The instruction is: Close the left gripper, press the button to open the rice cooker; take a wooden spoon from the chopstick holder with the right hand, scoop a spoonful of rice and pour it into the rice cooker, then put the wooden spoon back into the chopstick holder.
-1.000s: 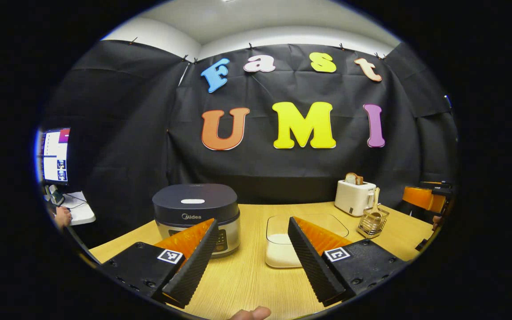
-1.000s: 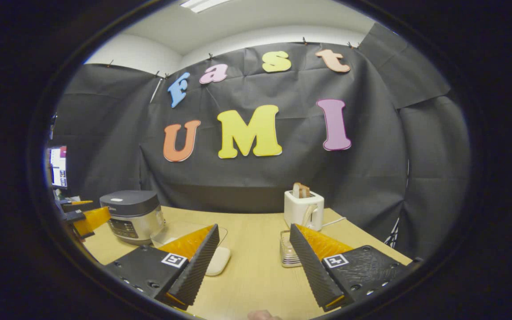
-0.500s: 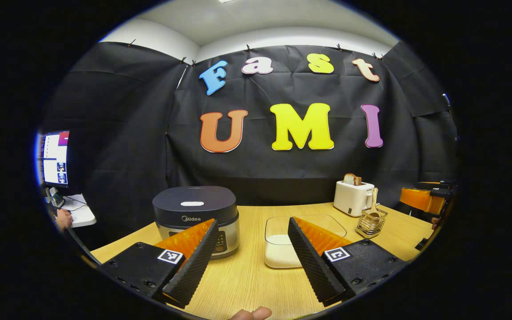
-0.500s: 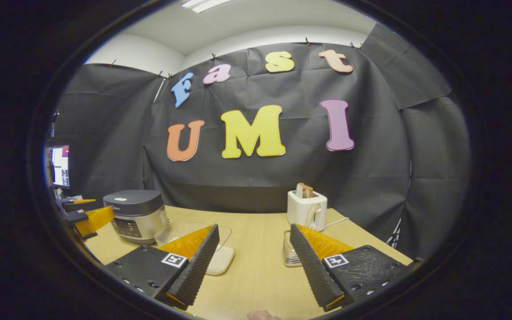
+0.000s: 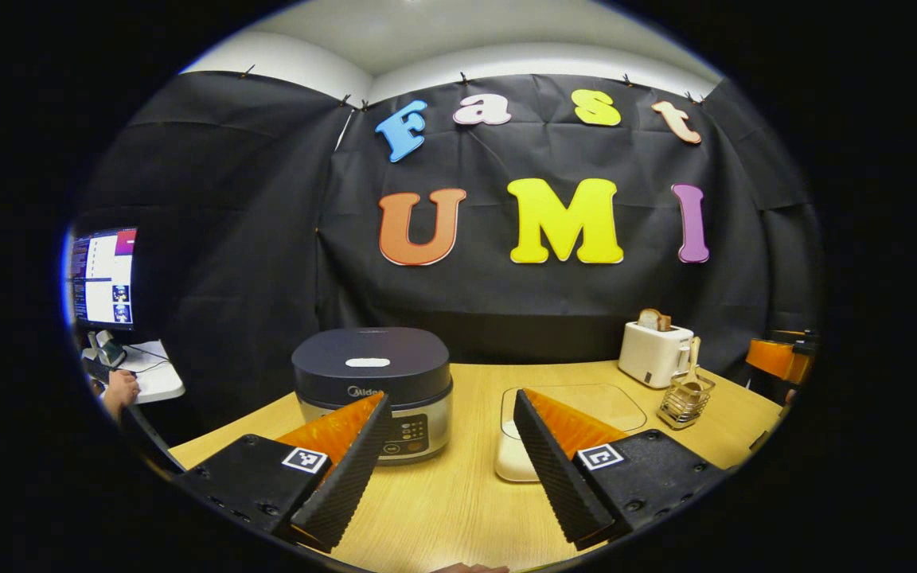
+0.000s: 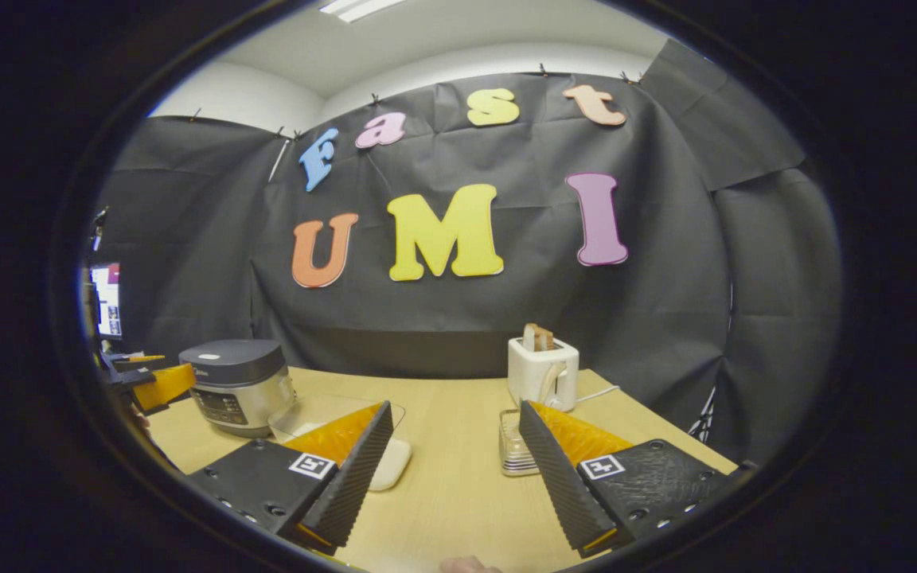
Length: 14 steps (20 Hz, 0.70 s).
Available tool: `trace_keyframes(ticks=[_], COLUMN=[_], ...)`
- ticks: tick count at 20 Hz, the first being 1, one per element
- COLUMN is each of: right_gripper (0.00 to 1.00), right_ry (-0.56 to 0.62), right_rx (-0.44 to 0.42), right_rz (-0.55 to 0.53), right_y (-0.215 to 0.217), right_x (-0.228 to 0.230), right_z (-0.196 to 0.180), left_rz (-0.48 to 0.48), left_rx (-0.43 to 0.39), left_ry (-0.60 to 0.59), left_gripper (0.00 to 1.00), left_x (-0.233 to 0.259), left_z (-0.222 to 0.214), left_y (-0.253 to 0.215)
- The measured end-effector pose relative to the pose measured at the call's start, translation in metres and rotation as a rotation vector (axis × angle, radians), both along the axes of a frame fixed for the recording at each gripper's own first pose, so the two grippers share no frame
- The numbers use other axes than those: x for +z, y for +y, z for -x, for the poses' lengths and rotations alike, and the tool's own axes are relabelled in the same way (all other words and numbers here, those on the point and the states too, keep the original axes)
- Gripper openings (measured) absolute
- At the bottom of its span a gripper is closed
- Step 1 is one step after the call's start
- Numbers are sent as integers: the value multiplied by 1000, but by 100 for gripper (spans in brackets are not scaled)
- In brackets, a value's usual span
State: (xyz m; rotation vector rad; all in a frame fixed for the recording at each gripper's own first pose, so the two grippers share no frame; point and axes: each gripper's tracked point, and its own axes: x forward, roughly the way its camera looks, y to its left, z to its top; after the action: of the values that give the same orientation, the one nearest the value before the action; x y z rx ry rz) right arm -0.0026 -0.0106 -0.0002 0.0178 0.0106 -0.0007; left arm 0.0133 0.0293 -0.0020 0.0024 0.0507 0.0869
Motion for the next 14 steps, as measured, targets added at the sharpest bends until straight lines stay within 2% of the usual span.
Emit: trace_keyframes(ticks=[5,10,11,14], right_gripper=[95,93,96,93], right_ry=[-7,-10,-10,-14], right_rx=[-2,-17,-22,-29], right_rz=[-38,-51,-55,-68], right_y=[-8,-19,-21,-25], right_x=[6,10,11,12], right_z=[4,5,5,6], left_rz=[17,32,46,82], left_rx=[55,130,143,140], left_ry=[102,170,186,232], left_gripper=[84,54,51,32], left_x=[2,4,5,7], left_z=[-28,-59,-64,-83], left_y=[20,57,64,77])
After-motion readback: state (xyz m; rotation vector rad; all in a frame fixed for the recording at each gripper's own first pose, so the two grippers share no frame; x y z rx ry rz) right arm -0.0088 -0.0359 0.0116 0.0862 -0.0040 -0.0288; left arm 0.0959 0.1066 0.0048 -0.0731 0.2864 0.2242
